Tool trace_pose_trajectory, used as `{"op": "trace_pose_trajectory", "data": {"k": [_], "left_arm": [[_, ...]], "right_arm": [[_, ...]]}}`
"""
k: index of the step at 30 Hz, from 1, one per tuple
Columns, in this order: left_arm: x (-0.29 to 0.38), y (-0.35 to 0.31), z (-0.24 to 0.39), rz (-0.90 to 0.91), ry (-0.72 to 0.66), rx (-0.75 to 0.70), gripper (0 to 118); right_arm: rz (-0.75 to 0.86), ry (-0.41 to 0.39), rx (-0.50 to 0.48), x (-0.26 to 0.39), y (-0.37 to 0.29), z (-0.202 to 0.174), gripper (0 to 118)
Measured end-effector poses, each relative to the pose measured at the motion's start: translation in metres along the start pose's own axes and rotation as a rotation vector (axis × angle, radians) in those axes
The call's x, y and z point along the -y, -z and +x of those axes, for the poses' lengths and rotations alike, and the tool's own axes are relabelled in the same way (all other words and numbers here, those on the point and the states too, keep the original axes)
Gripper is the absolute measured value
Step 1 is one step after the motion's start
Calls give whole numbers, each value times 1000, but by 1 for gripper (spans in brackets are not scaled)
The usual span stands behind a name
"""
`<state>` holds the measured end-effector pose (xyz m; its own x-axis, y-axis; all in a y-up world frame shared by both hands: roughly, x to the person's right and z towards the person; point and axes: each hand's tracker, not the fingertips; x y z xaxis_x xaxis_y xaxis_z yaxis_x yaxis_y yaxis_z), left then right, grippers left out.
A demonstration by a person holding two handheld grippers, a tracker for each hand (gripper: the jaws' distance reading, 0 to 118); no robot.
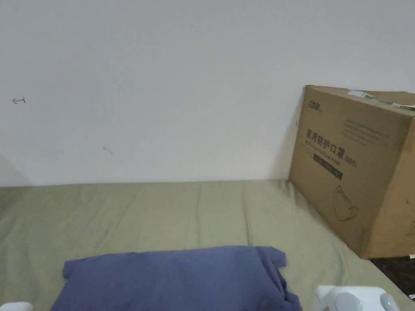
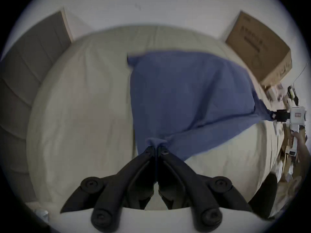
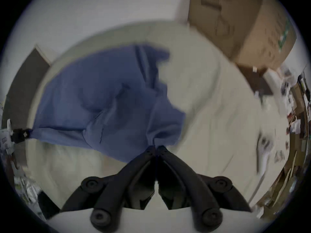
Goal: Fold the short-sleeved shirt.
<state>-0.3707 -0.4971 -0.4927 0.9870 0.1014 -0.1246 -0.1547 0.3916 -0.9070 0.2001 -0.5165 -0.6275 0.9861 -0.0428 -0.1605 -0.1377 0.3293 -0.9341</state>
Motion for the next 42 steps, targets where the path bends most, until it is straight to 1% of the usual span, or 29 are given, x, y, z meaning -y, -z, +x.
{"op": "trace_pose_trajectory", "data": {"k": [1,2,4,6,7,9,10,14,16,18,20,22,25,26,27,28,29,30,31,32,33,35,38,41,42], "left_arm": [[20,-4,-1,-22,7,-15,1],[40,-6,-2,-56,7,3,1],[76,-12,-4,-126,2,31,1],[107,-16,-11,-173,-8,44,1],[121,-19,-10,-198,2,39,1],[145,-24,-6,-224,29,43,1],[151,-27,-4,-219,32,44,1],[156,-22,-1,-208,32,10,1],[154,-13,3,-218,46,-18,1],[154,-3,12,-225,101,-56,1],[151,-1,17,-223,113,-76,1],[152,-4,19,-227,114,-84,2],[146,-25,14,-229,105,-54,2],[145,-38,10,-215,61,-12,2],[144,-50,5,-188,19,39,3],[144,-62,0,-160,-12,75,10],[144,-76,-3,-122,-47,100,42],[146,-88,-8,-93,-81,116,84],[149,-95,-11,-86,-108,128,111],[152,-106,-14,-58,-128,164,114],[156,-119,-18,5,-150,204,112],[162,-138,-21,68,-206,222,112],[175,-175,-6,259,-212,195,112],[189,-202,11,462,-222,109,112],[194,-206,15,497,-223,106,110]], "right_arm": [[-31,-34,1,22,0,6,0],[-57,-57,-12,48,-3,11,0],[-130,-52,-66,85,-13,24,0],[-166,-56,-106,121,-30,32,0],[-174,-78,-101,134,-36,34,0],[-197,-158,-73,154,-42,35,0],[-200,-185,-70,165,-45,33,0],[-221,-155,-70,166,-35,30,0],[-262,-136,-58,159,-24,27,0],[-283,-163,-39,155,-14,22,0],[-280,-188,-26,154,-14,17,0],[-277,-182,-17,156,-18,16,1],[-257,-156,-13,157,-37,17,1],[-225,-130,-28,157,-47,20,1],[-202,-108,-53,157,-57,22,9],[-190,-85,-81,157,-68,24,36],[-179,-60,-98,158,-77,26,92],[-174,-34,-109,160,-87,28,116],[-136,-3,-121,162,-98,29,115],[-72,27,-146,165,-112,31,115],[-48,53,-151,168,-124,33,115],[36,100,-164,169,-150,30,115],[206,174,-173,175,-185,21,115],[292,223,-255,178,-198,15,115],[279,210,-308,179,-194,14,112]]}}
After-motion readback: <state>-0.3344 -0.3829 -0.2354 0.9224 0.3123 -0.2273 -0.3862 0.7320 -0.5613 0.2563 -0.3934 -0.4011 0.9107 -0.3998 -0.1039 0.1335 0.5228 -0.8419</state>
